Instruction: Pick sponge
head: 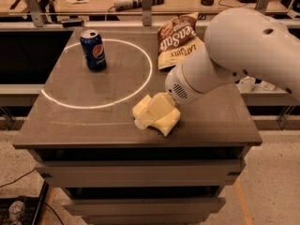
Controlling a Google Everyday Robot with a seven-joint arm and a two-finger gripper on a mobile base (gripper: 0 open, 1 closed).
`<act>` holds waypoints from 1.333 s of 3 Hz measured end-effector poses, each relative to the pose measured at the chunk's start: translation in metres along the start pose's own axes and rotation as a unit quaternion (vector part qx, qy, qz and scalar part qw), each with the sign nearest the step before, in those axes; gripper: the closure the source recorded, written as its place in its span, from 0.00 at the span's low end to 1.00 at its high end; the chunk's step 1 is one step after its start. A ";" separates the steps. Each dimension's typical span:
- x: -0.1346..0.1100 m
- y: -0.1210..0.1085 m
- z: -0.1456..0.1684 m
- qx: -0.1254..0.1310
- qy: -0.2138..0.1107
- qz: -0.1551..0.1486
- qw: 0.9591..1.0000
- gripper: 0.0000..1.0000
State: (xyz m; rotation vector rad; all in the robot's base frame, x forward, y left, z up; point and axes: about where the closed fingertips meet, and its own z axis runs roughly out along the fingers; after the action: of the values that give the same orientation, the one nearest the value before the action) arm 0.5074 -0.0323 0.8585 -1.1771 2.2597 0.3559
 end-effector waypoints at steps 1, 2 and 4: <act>0.010 0.005 0.001 -0.012 -0.002 0.004 1.000 0.00; 0.024 0.009 0.004 -0.027 -0.005 0.003 1.000 0.00; 0.039 0.013 0.015 -0.016 -0.013 -0.022 1.000 0.14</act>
Offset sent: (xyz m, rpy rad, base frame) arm -0.0259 -0.0174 -0.0320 0.0588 0.0528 0.0464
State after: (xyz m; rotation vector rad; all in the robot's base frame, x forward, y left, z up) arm 0.4838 -0.0435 0.8234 -1.2292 2.2106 0.3893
